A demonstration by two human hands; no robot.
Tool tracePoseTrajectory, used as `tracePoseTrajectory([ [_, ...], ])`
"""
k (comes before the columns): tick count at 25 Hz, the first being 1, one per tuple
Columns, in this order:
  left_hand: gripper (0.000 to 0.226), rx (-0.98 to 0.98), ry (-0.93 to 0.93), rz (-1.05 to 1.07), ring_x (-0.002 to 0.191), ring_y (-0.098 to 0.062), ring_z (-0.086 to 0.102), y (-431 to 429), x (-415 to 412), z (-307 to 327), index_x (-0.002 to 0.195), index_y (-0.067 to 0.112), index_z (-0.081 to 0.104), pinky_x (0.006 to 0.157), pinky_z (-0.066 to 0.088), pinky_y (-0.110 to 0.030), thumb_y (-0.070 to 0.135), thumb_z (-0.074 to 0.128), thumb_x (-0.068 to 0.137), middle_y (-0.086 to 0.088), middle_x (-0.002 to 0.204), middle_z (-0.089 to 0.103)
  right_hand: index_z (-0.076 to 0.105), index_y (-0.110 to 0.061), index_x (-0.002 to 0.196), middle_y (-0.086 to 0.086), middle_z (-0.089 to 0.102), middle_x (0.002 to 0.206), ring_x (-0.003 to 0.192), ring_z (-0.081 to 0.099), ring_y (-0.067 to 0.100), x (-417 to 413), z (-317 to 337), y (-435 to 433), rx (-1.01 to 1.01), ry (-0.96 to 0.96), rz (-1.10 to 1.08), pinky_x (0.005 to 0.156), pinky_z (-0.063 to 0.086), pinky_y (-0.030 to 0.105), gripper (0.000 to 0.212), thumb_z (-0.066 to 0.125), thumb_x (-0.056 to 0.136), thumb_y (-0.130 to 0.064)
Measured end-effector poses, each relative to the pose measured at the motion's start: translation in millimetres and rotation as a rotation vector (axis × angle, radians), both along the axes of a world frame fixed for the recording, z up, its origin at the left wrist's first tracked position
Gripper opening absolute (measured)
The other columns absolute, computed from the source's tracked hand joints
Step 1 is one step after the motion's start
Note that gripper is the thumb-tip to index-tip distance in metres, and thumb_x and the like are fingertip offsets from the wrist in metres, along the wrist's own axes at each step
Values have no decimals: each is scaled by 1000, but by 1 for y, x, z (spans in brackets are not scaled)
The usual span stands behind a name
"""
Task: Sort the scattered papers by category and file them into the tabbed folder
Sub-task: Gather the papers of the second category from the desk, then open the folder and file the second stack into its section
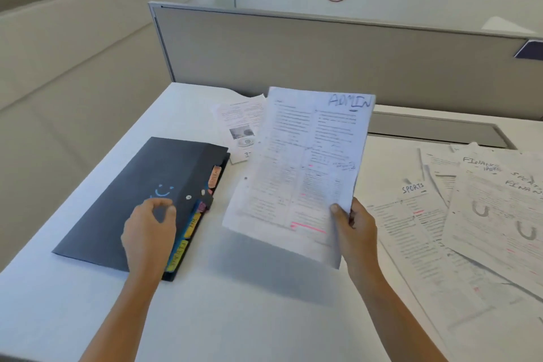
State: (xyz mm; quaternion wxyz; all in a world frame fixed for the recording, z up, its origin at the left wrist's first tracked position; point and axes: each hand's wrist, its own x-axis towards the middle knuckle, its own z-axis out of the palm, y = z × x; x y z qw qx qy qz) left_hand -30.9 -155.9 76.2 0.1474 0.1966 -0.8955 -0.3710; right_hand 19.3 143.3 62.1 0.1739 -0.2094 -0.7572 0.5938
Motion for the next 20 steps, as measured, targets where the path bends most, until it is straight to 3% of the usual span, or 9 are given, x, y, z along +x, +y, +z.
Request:
tracePoseTrajectory([
  [5, 56, -213, -158, -170, 129, -29, 42, -30, -10, -31, 129, 18, 52, 102, 34, -48, 34, 72, 79, -8, 141, 46, 61, -19, 98, -11, 65, 88, 80, 60, 7, -5, -14, -33, -52, -60, -103, 62, 44, 20, 10, 53, 93, -16],
  [10, 100, -478, -367, -219, 144, -37, 3, -34, -13, -49, 147, 20, 20, 114, 11, -52, 54, 74, 69, -14, 157, 4, 62, -17, 103, -7, 66, 95, 85, 61, 12, -4, -23, -53, -78, -95, -153, 67, 45, 23, 14, 52, 94, -17],
  [14, 101, -504, -443, -268, 145, -38, -5, -40, -19, -52, 148, 21, 11, 113, 8, -56, 58, 68, 73, -12, 158, -7, 62, -18, 105, -6, 67, 100, 91, 61, 16, 0, -31, -65, -75, -117, -188, 73, 47, 27, 15, 52, 94, -18],
  [20, 96, -483, -468, -340, 145, -36, -9, -41, -27, -51, 149, 12, 9, 112, 9, -60, 54, 62, 81, -11, 159, -10, 63, -18, 101, -7, 69, 95, 90, 64, 17, 8, -38, -77, -78, -161, -215, 75, 51, 32, 15, 52, 92, -18],
])
